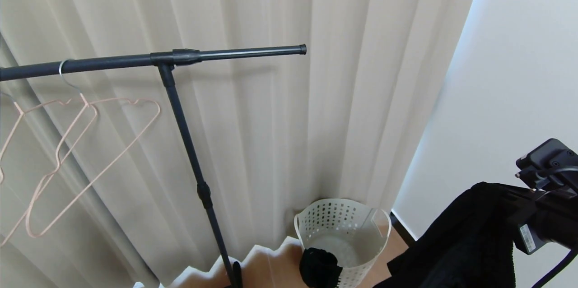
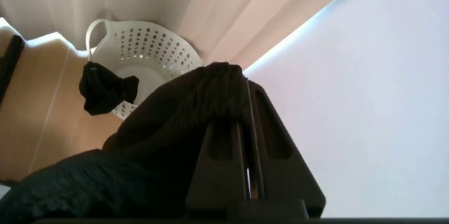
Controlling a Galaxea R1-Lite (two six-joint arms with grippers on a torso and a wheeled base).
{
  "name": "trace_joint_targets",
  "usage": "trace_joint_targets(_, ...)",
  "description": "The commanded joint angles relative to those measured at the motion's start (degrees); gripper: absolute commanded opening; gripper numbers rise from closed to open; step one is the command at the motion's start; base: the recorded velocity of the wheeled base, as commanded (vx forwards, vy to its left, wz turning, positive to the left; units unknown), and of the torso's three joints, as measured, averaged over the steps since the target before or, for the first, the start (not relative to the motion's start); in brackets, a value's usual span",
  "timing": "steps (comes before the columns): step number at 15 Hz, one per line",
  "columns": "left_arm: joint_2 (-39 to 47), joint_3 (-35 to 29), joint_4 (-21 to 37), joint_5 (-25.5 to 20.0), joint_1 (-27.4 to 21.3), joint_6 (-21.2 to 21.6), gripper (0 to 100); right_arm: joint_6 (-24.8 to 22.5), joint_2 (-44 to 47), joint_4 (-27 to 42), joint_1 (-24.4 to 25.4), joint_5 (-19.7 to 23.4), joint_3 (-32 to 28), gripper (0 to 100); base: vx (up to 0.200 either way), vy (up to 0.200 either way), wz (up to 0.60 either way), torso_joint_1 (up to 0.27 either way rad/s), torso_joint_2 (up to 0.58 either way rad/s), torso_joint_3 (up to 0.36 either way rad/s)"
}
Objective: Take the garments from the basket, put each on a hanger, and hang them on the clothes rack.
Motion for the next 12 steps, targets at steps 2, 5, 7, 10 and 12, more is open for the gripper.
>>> trace_joint_targets(2, 0.2, 0.0, 0.0, 0.0, 0.0, 0.0, 100, 0.0, 0.1, -0.1, 0.0, 0.1, 0.2, 0, 0.000, 0.000, 0.00, 0.256, -0.59, -0.322)
trace_joint_targets(5, 0.1, 0.0, 0.0, 0.0, 0.0, 0.0, 100, 0.0, 0.4, -0.1, 0.0, 0.2, 0.3, 0, 0.000, 0.000, 0.00, 0.258, -0.58, -0.326)
trace_joint_targets(7, 0.1, 0.0, 0.0, 0.1, 0.0, -0.1, 100, 0.0, 0.4, -0.1, 0.0, 0.8, 0.3, 0, 0.000, 0.000, 0.00, 0.195, -0.44, -0.244)
trace_joint_targets(10, 0.1, 0.0, 0.0, 0.2, 0.1, -0.1, 100, 0.0, 0.4, -0.1, 0.0, 1.0, 0.4, 0, 0.000, 0.000, 0.00, 0.176, -0.38, -0.211)
trace_joint_targets(12, 0.3, 0.0, 0.0, 0.3, 0.1, 1.4, 100, -0.1, 0.4, -0.1, 0.0, 1.0, 0.4, 0, 0.000, 0.000, 0.00, 0.159, -0.38, -0.205)
